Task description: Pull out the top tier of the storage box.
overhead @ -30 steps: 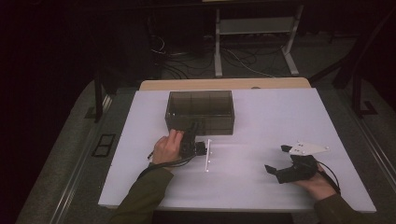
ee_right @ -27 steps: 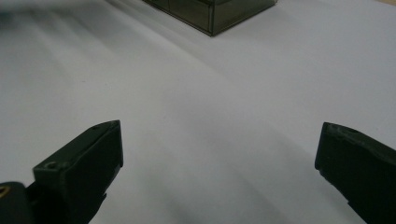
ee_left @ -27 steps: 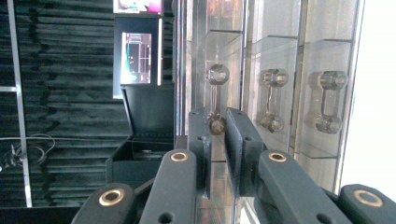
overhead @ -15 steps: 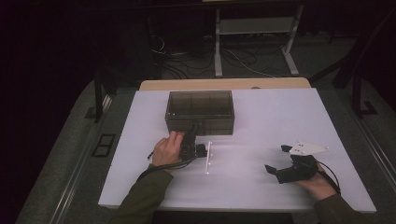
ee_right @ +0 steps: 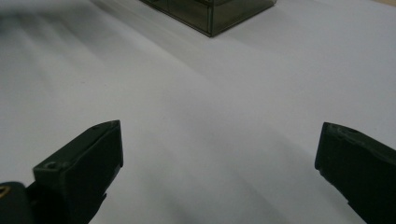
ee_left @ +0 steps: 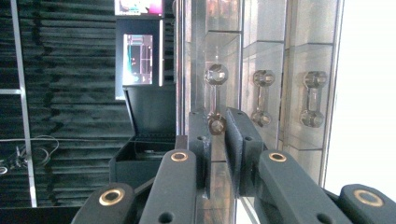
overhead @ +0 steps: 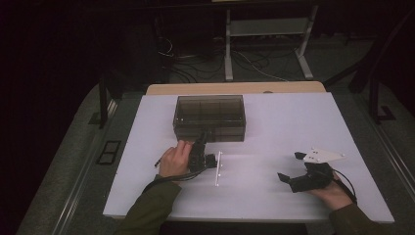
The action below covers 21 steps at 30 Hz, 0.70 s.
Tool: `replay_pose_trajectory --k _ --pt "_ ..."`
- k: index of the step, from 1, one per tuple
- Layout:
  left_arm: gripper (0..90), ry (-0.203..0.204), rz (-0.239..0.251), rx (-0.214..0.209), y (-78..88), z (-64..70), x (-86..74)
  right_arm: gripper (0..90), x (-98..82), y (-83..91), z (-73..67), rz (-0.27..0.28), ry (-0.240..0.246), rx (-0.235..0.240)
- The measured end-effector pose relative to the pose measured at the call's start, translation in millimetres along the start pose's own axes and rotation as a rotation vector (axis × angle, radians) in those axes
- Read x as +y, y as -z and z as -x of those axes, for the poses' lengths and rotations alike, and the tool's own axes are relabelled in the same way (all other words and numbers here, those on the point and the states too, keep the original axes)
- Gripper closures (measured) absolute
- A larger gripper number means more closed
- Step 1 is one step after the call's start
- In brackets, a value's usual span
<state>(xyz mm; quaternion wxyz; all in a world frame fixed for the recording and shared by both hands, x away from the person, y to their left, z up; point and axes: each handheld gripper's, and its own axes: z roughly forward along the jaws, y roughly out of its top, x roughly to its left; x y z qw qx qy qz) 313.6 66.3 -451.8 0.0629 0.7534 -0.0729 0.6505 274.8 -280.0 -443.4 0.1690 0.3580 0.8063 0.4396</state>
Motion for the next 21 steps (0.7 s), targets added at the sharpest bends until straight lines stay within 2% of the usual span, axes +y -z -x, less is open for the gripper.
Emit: replay_pose_trajectory --k 16,21 --pt "79.3 0.006 0.011 -0.003 12.1 1.3 1.1 0.5 0.1 0.3 0.3 0.004 0.001 0.001" --pt "70.0 0.021 0.034 0.008 17.1 -0.2 2.7 0.5 0.0 0.6 0.5 0.003 -0.002 0.001"
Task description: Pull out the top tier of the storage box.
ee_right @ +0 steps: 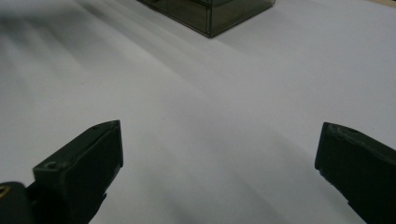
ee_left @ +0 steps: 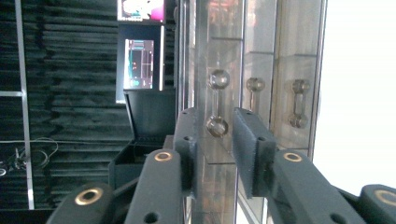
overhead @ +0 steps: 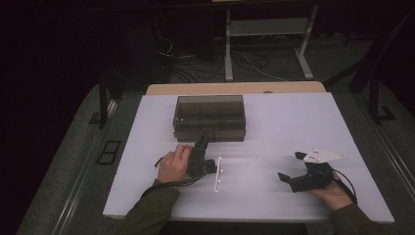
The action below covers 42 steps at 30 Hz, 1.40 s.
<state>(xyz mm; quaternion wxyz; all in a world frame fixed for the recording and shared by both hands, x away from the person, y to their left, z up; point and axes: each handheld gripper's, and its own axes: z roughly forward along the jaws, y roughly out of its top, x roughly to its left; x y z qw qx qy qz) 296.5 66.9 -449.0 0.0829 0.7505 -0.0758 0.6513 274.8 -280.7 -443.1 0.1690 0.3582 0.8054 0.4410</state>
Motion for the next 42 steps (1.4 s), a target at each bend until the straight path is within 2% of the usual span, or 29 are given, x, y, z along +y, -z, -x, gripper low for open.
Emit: replay_pose_trajectory --k 6,10,15,16,20,23,25,30,33,35,42 --pt "63.3 0.015 0.007 -0.012 9.1 -0.6 -0.1 0.5 0.0 -0.1 -0.1 0.001 0.001 -0.001" --pt "58.5 0.045 0.018 -0.015 13.4 0.3 -3.3 0.6 -0.1 -0.6 -0.6 -0.002 0.004 -0.003" --pt "52.1 0.046 0.000 -0.032 17.4 2.1 -8.7 0.5 -0.1 -1.2 -0.7 -0.003 0.005 -0.001" --pt "51.3 0.056 0.001 -0.032 18.4 3.1 -9.7 0.5 -0.1 -1.2 -0.6 -0.002 0.004 -0.001" --pt "45.3 0.049 -0.006 -0.032 22.8 4.4 -12.8 0.5 -0.2 -1.6 -0.4 -0.003 0.007 -0.004" --pt "39.8 0.062 -0.018 -0.034 26.0 7.5 -15.1 0.5 -0.2 -1.0 0.0 -0.004 0.000 -0.007" --pt "38.9 0.064 -0.024 -0.049 27.9 10.0 -15.8 0.5 -0.3 -0.6 -0.3 -0.002 0.006 -0.005" --pt "35.3 0.072 -0.033 -0.051 31.7 12.5 -16.8 0.5 -0.4 -1.0 -0.6 -0.005 0.008 -0.006" --pt "35.3 0.060 -0.038 -0.049 30.7 12.5 -17.0 0.5 -0.5 -0.4 -1.3 -0.002 0.001 -0.010" --pt "35.5 0.079 -0.040 -0.061 29.4 12.2 -17.6 0.5 -0.4 -0.5 -1.4 0.000 0.005 -0.008" --pt "27.0 0.118 -0.024 -0.042 28.4 9.7 -16.4 0.5 -0.6 -0.6 -1.6 -0.004 0.008 -0.007"
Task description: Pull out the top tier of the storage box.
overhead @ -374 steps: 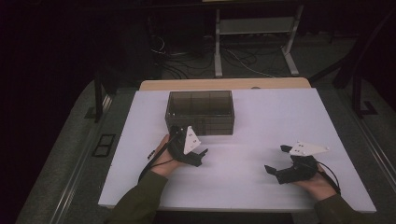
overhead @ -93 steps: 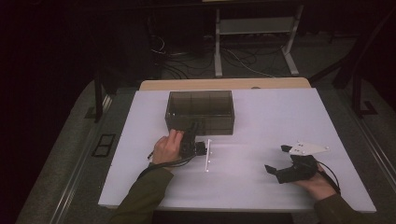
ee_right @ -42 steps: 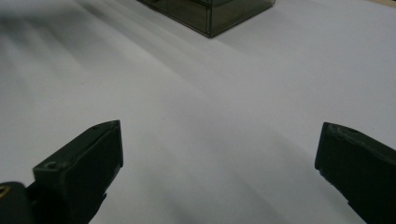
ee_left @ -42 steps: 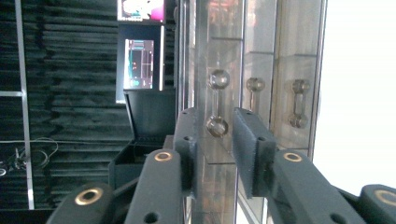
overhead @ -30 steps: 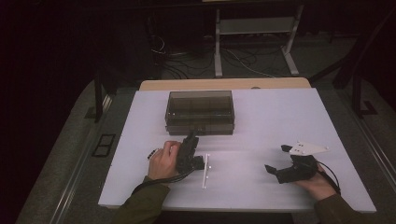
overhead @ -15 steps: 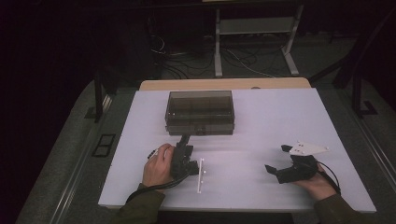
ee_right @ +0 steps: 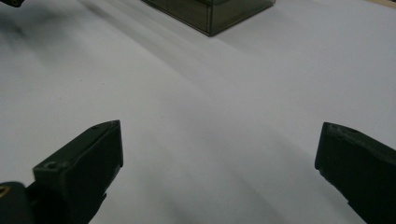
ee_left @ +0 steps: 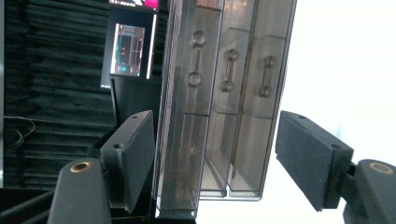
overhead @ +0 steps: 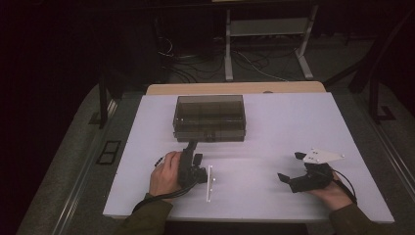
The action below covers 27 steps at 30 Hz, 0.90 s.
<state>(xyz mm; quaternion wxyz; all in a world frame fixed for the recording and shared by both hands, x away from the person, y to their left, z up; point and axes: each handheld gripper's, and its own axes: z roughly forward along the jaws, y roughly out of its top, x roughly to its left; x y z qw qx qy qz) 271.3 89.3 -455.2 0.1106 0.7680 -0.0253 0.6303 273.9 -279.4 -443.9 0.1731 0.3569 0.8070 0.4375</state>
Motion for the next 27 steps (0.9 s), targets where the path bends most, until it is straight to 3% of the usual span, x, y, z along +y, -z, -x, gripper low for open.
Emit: replay_pose_trajectory --k 4,7,12,13,17,19,20,22,26,27 --pt "24.8 0.022 0.000 -0.020 -1.2 0.5 0.6 0.6 -0.2 0.4 -0.3 -0.001 0.001 -0.001" --pt "22.2 0.066 0.007 -0.036 -1.9 0.8 1.0 0.6 -0.2 0.2 -0.1 -0.001 0.002 -0.002" --pt "20.6 0.092 0.006 -0.057 -2.4 -0.2 1.8 0.5 0.2 -0.8 0.3 -0.001 0.004 -0.001" --pt "20.1 0.128 0.009 -0.060 -2.6 0.9 1.4 0.5 0.2 -1.0 0.2 -0.001 0.005 -0.001" --pt "17.7 0.174 0.007 -0.075 -3.0 -2.8 0.0 0.5 0.4 -1.0 0.2 0.001 0.004 0.001" --pt "17.4 0.221 0.014 -0.090 -3.1 -3.3 -1.2 0.5 0.4 -1.2 0.1 0.000 0.004 0.001" --pt "16.7 0.218 0.012 -0.096 -2.9 -4.8 -1.5 0.5 0.4 -1.2 0.0 0.000 0.004 0.001" --pt "16.4 0.282 0.027 -0.120 -3.6 -6.3 -2.8 0.5 0.4 -1.3 0.0 -0.001 0.005 0.000" --pt "15.2 0.345 0.036 -0.138 -4.2 -8.3 -4.6 0.6 0.3 -1.3 0.0 -0.002 0.004 0.000" --pt "15.0 0.343 0.037 -0.146 -4.1 -9.8 -5.0 0.5 0.3 -1.3 0.0 -0.001 0.006 0.000"
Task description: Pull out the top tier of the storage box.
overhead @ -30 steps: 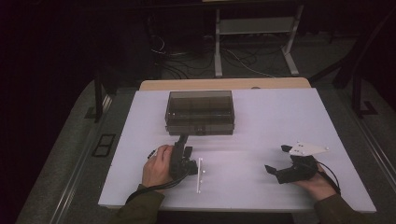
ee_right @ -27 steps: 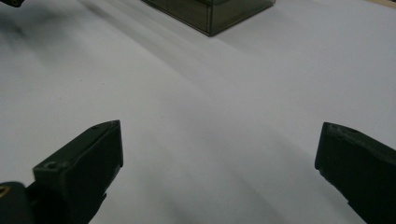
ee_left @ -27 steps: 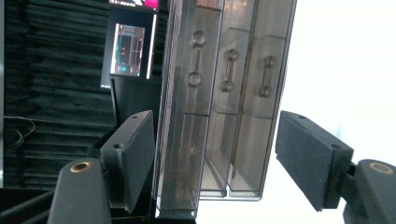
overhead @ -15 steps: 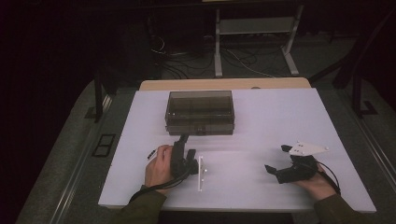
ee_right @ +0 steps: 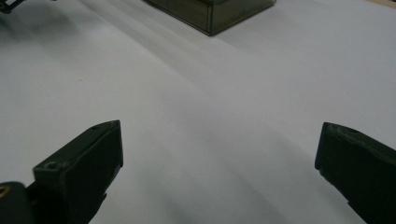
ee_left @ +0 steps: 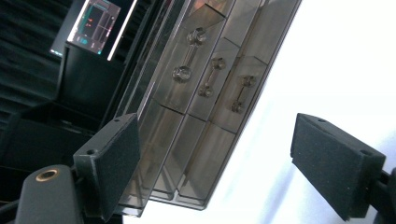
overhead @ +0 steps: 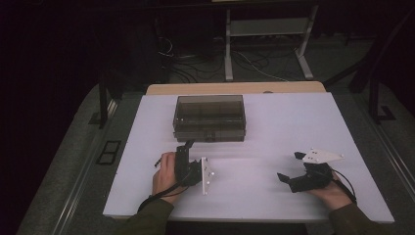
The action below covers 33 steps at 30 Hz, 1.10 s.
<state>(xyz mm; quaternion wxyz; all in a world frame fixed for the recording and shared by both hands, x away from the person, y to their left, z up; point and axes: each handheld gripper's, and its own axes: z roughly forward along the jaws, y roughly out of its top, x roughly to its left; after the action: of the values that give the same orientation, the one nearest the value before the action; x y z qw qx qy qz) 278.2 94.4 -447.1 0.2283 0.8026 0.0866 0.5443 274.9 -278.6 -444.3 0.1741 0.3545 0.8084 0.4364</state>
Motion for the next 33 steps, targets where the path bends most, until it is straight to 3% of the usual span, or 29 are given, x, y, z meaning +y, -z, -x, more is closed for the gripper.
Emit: replay_pose_trajectory --k 12,23,33 --pt "13.1 0.128 0.011 -0.065 0.2 -5.6 -1.1 0.5 0.0 0.0 -0.1 0.000 0.001 0.000" --pt "12.2 0.218 0.034 -0.106 1.1 -8.5 -0.9 0.6 0.1 0.2 -0.3 0.000 -0.001 0.000" --pt "11.2 0.370 0.062 -0.183 -0.6 -15.5 -4.8 0.5 0.0 0.2 0.0 0.001 -0.002 0.001"
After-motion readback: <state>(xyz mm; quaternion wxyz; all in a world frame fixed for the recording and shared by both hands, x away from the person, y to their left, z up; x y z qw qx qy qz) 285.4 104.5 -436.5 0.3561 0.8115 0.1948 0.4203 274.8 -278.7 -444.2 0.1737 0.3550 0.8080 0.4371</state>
